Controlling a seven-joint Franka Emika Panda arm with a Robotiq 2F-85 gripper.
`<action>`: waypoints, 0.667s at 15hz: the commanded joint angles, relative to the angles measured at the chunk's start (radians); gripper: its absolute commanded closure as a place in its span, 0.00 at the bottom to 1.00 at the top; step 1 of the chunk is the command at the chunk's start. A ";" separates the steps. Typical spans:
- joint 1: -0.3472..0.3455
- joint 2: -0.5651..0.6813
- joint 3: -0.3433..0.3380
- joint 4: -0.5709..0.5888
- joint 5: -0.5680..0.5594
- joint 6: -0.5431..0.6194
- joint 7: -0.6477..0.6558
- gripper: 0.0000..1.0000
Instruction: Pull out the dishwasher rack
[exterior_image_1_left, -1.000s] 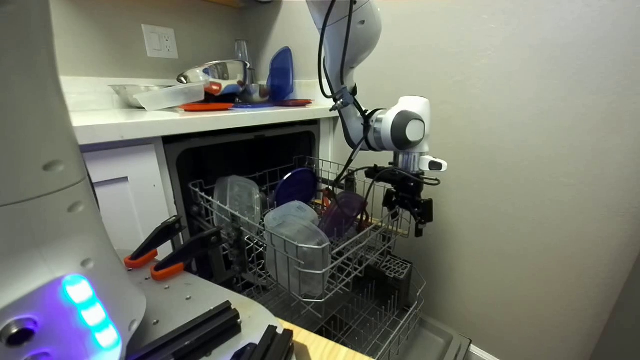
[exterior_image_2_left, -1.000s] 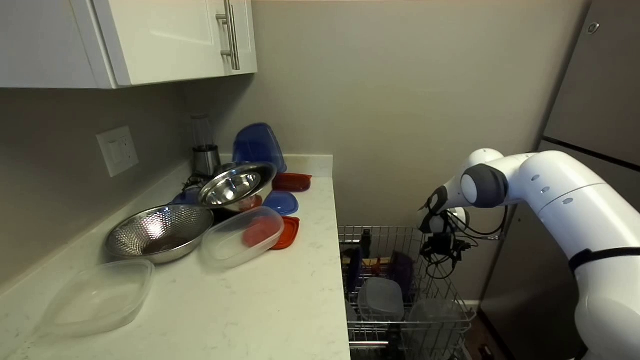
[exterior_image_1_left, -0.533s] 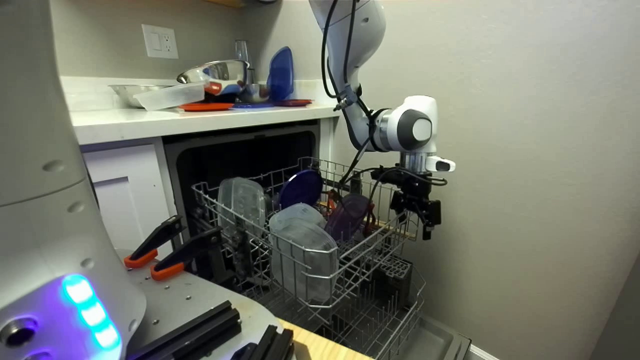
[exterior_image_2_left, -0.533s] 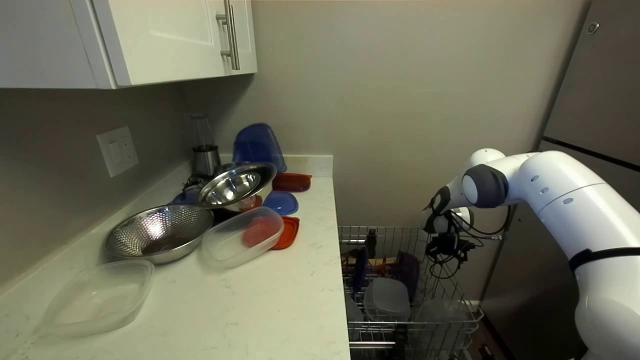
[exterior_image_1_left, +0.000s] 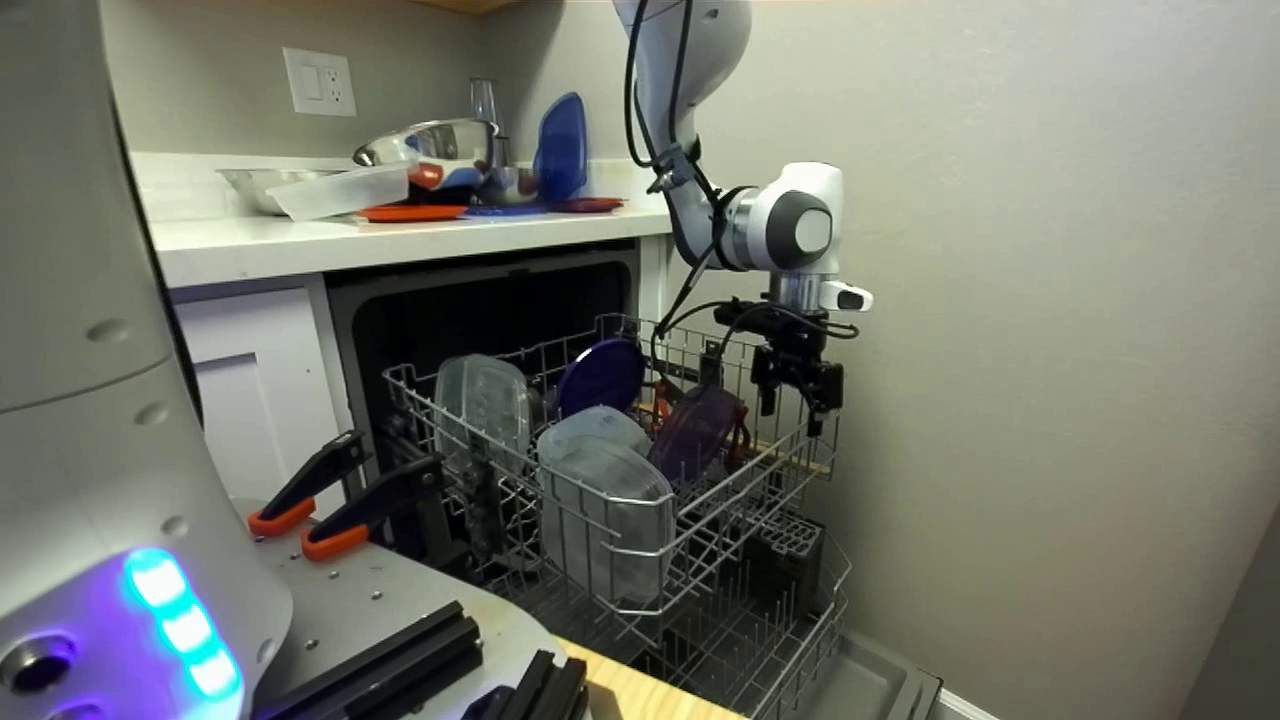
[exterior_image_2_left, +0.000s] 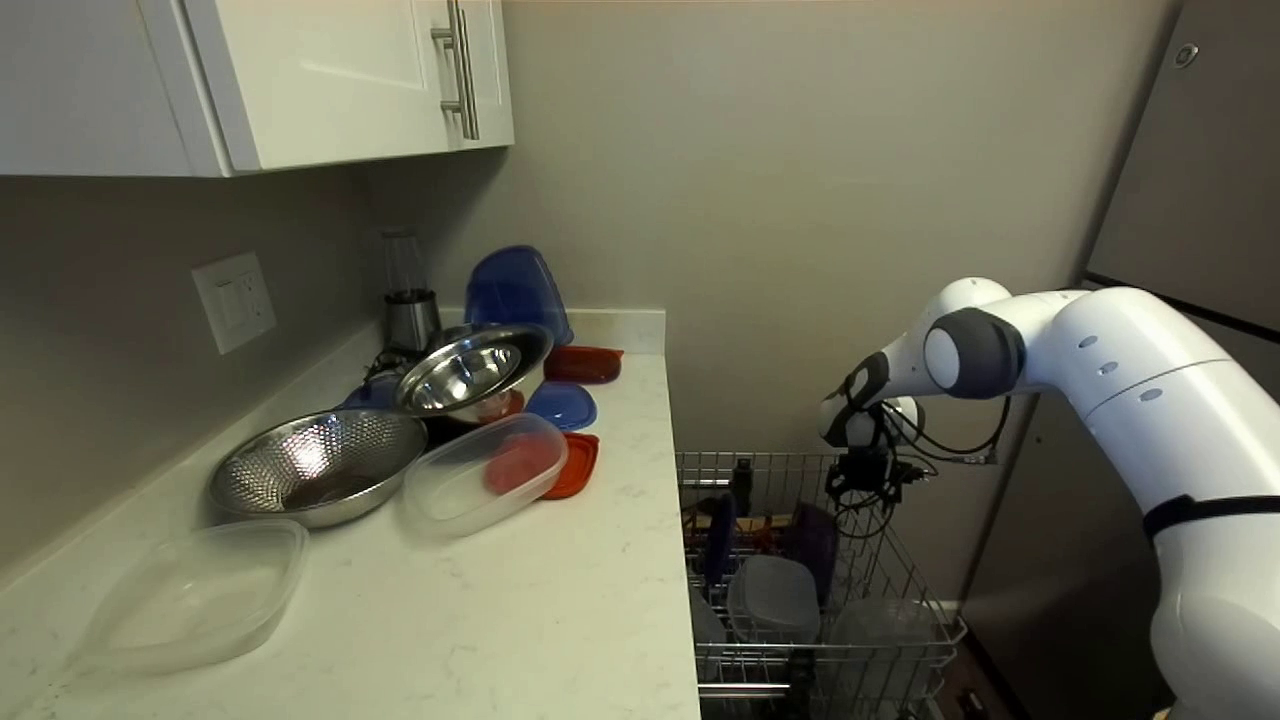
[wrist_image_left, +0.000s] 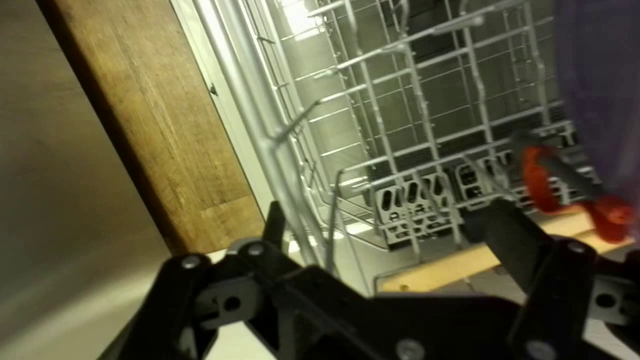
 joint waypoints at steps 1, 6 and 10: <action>0.035 -0.184 0.031 -0.152 -0.049 0.015 -0.063 0.00; 0.116 -0.358 0.017 -0.248 -0.140 0.013 -0.039 0.00; 0.152 -0.459 0.015 -0.305 -0.203 0.019 -0.023 0.00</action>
